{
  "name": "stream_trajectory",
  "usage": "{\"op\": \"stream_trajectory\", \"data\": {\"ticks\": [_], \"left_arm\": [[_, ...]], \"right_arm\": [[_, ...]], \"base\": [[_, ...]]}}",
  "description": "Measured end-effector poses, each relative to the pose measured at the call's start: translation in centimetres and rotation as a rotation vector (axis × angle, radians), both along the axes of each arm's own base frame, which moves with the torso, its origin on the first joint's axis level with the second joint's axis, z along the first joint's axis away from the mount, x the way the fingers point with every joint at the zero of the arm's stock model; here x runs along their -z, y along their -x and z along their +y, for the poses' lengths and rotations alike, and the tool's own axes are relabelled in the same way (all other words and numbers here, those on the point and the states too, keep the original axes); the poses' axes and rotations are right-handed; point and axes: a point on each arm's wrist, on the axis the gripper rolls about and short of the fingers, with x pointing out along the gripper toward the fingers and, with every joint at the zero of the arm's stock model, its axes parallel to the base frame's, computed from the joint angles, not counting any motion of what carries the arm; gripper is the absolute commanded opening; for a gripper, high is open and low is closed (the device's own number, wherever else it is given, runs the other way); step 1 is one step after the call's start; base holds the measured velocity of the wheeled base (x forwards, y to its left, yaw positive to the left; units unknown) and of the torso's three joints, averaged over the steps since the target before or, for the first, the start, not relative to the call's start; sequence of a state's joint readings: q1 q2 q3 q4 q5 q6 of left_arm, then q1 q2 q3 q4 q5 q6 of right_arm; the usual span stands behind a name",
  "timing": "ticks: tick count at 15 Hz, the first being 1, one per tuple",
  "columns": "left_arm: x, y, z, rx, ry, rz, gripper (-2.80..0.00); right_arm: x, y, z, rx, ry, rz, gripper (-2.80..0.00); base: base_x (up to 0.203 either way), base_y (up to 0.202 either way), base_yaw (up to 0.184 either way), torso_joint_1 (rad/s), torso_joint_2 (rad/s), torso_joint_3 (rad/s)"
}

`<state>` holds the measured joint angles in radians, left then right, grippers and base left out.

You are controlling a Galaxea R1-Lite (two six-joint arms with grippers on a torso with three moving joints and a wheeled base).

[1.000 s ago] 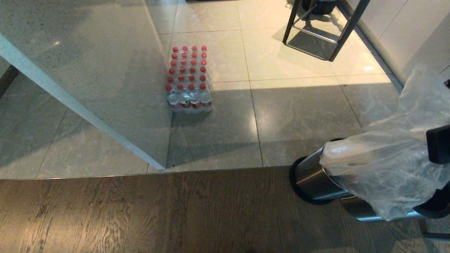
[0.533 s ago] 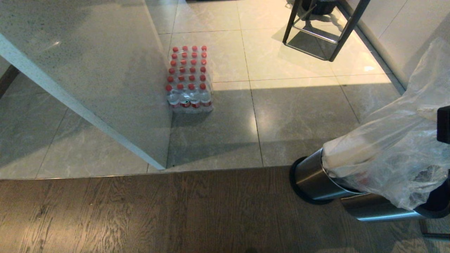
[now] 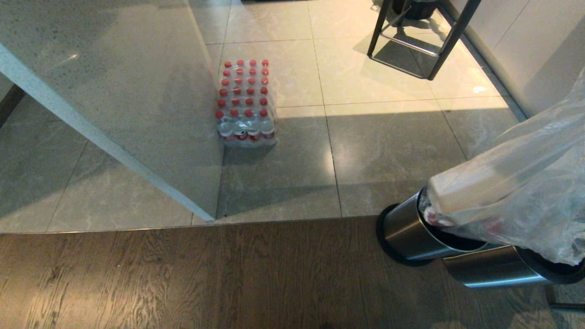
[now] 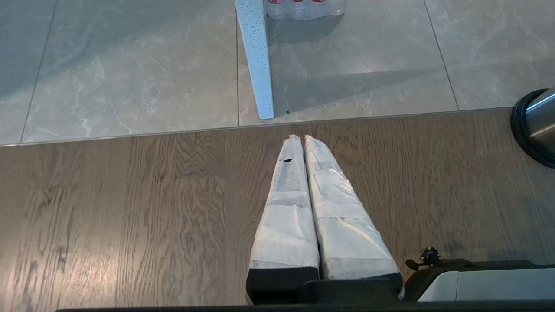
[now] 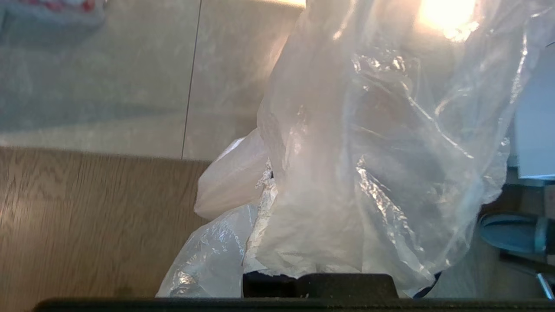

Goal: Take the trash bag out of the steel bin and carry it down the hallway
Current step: Pick up the trash bag, then put the trash bag at the door

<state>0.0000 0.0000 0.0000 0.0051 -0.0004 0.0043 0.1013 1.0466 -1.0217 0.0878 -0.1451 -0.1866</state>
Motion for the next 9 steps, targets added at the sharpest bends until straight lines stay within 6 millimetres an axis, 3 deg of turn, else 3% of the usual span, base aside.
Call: {"op": "stream_trajectory", "data": {"ticks": [5,9], "left_arm": [[0.0,0.0,0.0,0.000,0.000,-0.001,-2.80],[0.0,0.0,0.0,0.000,0.000,-0.001,-2.80]], "right_arm": [[-0.8,2.9,-0.4,-0.004,-0.011,-0.076,-2.80],[-0.7,6.7,-0.7,-0.065,-0.012,-0.120,-2.80]], "base": [[0.000,0.000,0.000,0.000,0.00,0.000],[0.000,0.000,0.000,0.000,0.00,0.000]]}}
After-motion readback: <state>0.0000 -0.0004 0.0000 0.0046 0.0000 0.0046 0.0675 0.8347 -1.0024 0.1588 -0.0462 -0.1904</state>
